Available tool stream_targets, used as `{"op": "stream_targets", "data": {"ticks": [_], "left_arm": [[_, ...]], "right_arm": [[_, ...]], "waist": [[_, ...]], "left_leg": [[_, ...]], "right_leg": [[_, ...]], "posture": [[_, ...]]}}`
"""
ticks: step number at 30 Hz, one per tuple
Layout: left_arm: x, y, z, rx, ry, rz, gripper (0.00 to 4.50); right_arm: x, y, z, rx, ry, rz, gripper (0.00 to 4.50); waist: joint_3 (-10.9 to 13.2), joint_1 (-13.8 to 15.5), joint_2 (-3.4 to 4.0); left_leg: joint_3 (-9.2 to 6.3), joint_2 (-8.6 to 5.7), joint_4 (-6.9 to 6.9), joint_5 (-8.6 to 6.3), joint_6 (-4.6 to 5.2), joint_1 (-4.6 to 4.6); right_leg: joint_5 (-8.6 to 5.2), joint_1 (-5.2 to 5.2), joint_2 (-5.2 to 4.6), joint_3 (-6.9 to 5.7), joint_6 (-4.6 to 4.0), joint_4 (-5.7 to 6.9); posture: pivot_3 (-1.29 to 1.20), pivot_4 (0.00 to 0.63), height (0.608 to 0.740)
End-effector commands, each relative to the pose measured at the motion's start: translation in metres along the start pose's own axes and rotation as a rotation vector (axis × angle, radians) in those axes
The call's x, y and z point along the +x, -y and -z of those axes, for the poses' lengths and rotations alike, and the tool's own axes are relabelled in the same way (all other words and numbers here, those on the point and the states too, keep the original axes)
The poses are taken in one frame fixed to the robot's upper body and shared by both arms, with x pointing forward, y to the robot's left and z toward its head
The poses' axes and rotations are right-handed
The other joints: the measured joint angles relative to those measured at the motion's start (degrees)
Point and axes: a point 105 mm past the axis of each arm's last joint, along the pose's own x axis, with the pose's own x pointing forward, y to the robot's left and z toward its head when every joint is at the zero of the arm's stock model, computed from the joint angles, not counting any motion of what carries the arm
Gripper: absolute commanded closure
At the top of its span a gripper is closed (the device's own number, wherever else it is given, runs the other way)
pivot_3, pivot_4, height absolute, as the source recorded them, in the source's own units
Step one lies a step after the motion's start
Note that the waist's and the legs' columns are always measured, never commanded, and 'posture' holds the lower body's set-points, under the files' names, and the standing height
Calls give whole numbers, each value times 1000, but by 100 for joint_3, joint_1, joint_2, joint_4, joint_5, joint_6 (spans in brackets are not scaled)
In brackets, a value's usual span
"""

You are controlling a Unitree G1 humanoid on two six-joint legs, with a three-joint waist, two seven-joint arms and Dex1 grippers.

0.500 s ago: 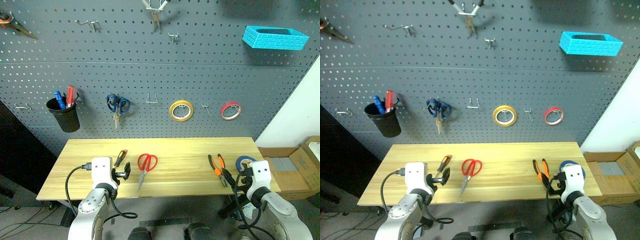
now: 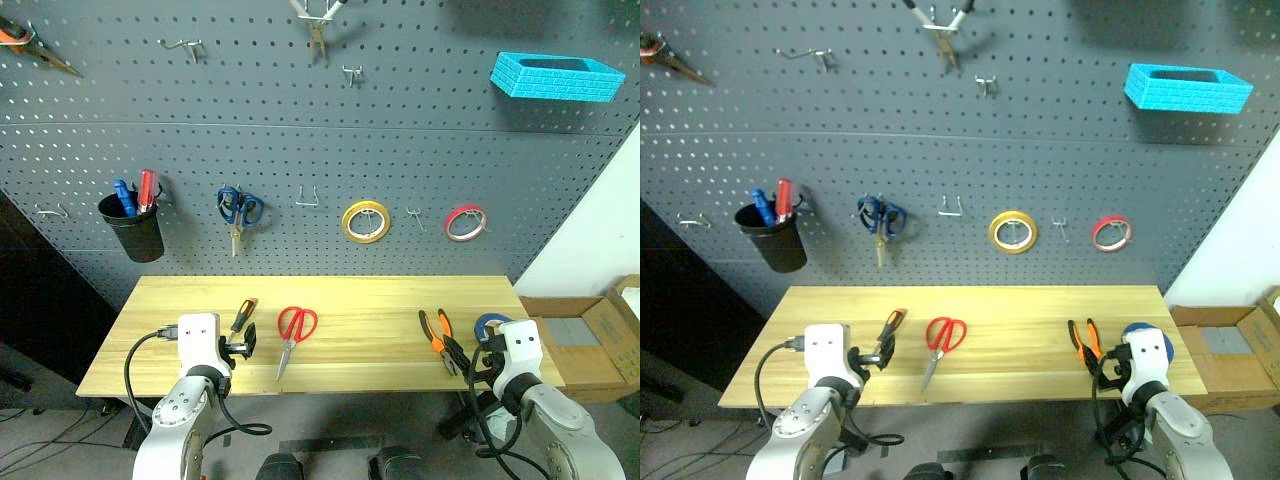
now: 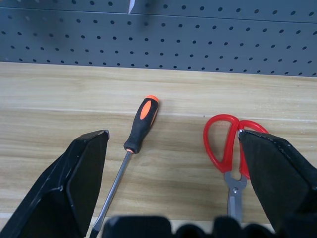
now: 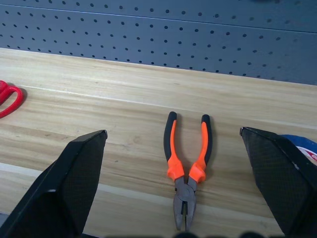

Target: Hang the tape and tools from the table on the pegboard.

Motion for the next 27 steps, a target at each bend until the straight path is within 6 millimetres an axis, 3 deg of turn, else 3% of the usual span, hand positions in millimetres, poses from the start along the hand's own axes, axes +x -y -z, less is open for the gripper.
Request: {"op": "stream_targets", "data": {"ticks": [1,12,18,27], "left_arm": [[-2,2,-15,12,62,1,13],[-3,1,-15,11,62,-1,13],[-2,9,-19,42,65,51,13],[14,133,-70,299,180,746,13]], "right_arm": [[0,1,-11,-18,40,0,0],[-2,2,-10,-27,31,12,0],[-1,14,-8,-79,-8,46,0],[24,63,-21,-184,-98,45,0]], "waist": [[0,8,0],[28,9,1],[126,8,7],[553,11,10]], "left_leg": [[0,0,0,0,0,0],[0,0,0,0,0,0],[1,1,0,0,0,-1],[14,-13,11,9,15,-5]], "right_leg": [[0,0,0,0,0,0],[0,-2,0,0,0,-1],[0,-3,-1,3,0,-2],[0,3,-1,36,0,-2]], "posture": [[177,44,740],[174,60,740],[159,100,740],[102,213,740]]}}
